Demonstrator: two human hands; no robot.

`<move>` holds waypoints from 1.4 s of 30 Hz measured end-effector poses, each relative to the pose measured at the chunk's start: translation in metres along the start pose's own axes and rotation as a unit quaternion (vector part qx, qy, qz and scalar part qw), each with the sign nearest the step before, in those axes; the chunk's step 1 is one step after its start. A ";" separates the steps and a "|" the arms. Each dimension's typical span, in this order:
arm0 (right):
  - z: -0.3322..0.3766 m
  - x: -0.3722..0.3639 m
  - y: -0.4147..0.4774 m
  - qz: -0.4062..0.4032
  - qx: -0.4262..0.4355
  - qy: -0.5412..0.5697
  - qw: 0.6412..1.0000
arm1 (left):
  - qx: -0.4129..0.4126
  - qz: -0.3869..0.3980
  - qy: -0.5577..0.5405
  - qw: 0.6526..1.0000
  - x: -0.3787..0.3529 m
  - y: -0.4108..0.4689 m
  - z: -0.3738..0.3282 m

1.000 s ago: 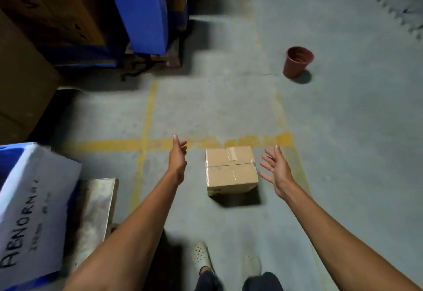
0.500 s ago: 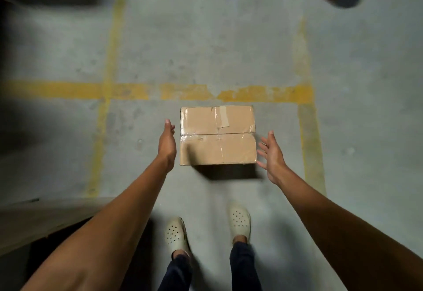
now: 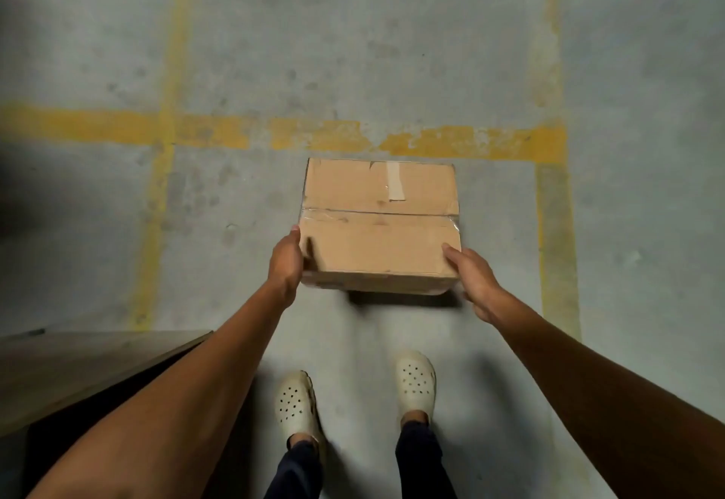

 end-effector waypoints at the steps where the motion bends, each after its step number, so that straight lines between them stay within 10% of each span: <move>1: 0.007 0.001 -0.015 0.002 0.013 -0.002 1.000 | -0.009 0.003 0.004 1.000 0.004 -0.012 -0.008; 21: 0.129 -0.049 -0.353 0.016 0.248 -0.046 0.967 | -0.131 -0.117 -0.066 0.982 0.080 -0.402 -0.098; 33: 0.132 -0.236 -0.497 0.133 0.356 -0.214 0.900 | -0.176 -0.372 -0.180 0.893 0.220 -0.603 0.003; 42: 0.080 -0.360 -0.599 0.115 0.424 -0.375 0.816 | -0.197 -0.380 -0.252 0.868 0.279 -0.695 0.145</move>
Point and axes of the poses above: each hand's wrist, its own y-axis towards the middle knuckle, its own x-axis out of the back of the hand, z = x × y, the point moved 4 cm from there along y, towards the middle knuckle, and after that the axes turned 12 degrees about z, right-handed, at the moved point
